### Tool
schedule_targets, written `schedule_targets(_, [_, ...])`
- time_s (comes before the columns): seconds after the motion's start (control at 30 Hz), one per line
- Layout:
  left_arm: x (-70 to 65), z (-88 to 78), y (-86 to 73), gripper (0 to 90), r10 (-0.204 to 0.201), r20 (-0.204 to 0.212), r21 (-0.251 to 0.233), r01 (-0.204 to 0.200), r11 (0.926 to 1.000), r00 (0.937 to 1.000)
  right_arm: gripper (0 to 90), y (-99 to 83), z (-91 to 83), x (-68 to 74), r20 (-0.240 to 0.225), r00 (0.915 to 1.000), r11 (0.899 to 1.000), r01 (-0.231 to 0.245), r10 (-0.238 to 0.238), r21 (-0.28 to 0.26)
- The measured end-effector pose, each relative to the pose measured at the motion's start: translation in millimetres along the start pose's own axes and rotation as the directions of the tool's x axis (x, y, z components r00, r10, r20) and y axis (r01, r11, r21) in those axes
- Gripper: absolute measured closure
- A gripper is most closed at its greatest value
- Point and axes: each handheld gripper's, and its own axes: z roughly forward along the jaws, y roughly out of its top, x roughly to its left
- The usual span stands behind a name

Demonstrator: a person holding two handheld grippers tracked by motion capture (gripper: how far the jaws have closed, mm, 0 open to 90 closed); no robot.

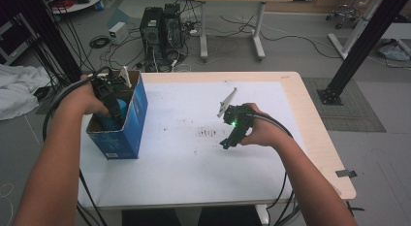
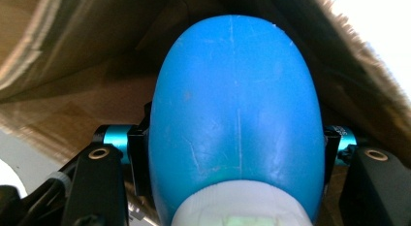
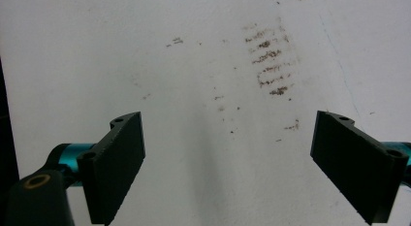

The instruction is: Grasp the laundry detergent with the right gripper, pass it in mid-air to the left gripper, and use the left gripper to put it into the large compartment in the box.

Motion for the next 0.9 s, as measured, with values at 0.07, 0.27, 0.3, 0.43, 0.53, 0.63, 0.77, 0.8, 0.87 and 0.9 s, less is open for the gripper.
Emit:
schedule_targets(0.07, [0.1, 5.9, 0.1, 38.3, 0.022, 0.001, -0.003, -0.022, 0.9998, 0.9998, 11.4, 0.1, 1.9, 0.0, -0.002, 1.0000, 1.000, 0.002, -0.002, 0.000])
schedule_targets(0.27, [-1.5, 6.9, -0.3, 38.3, 0.049, 0.000, -0.012, -0.049, 0.9987, 0.9988, 11.5, -0.1, 5.3, -0.3, -0.008, 1.0000, 1.000, -0.002, 0.002, 0.003])
schedule_targets(0.3, [-1.3, 7.1, -0.6, 38.3, 0.049, 0.000, -0.013, -0.049, 0.9987, 0.9988, 11.5, -0.2, 5.4, -0.4, -0.008, 1.0000, 1.000, -0.002, 0.002, 0.003])
schedule_targets(0.43, [-1.7, 7.5, -0.2, 38.1, 0.044, 0.000, -0.014, -0.044, 0.9990, 0.9990, 11.5, -0.8, 5.7, -1.5, -0.010, 0.9999, 1.000, -0.003, 0.003, -0.001])
schedule_targets(0.53, [-1.8, 6.7, 0.6, 37.6, 0.037, 0.006, -0.013, -0.037, 0.9992, 0.9993, 11.5, -1.1, 5.7, -1.9, -0.010, 0.9999, 1.000, -0.004, 0.004, 0.001])
schedule_targets(0.63, [-1.5, 3.0, 1.0, 36.4, 0.033, -0.001, -0.016, -0.033, 0.9993, 0.9995, 11.4, -1.6, 6.2, -2.7, -0.010, 0.9999, 1.000, -0.011, 0.011, 0.006])
schedule_targets(0.77, [-3.0, -1.9, 0.0, 31.7, 0.028, -0.005, -0.036, -0.028, 0.9990, 0.9996, 11.4, -2.0, 6.3, -3.0, -0.011, 0.9999, 1.000, -0.011, 0.011, 0.001])
schedule_targets(0.8, [-3.4, -2.5, -0.2, 31.7, 0.027, -0.005, -0.039, -0.027, 0.9989, 0.9996, 11.4, -1.9, 6.4, -2.8, -0.013, 0.9999, 1.000, -0.011, 0.012, 0.003])
schedule_targets(0.87, [-4.4, -3.8, -0.6, 31.4, 0.028, -0.008, -0.041, -0.028, 0.9988, 0.9996, 11.5, -1.5, 6.2, -2.3, -0.012, 0.9999, 1.000, -0.011, 0.011, 0.002])
schedule_targets(0.9, [-4.5, -4.4, -0.6, 31.4, 0.030, -0.007, -0.040, -0.030, 0.9988, 0.9995, 11.5, -1.5, 6.2, -2.3, -0.012, 0.9999, 1.000, -0.011, 0.011, 0.002])
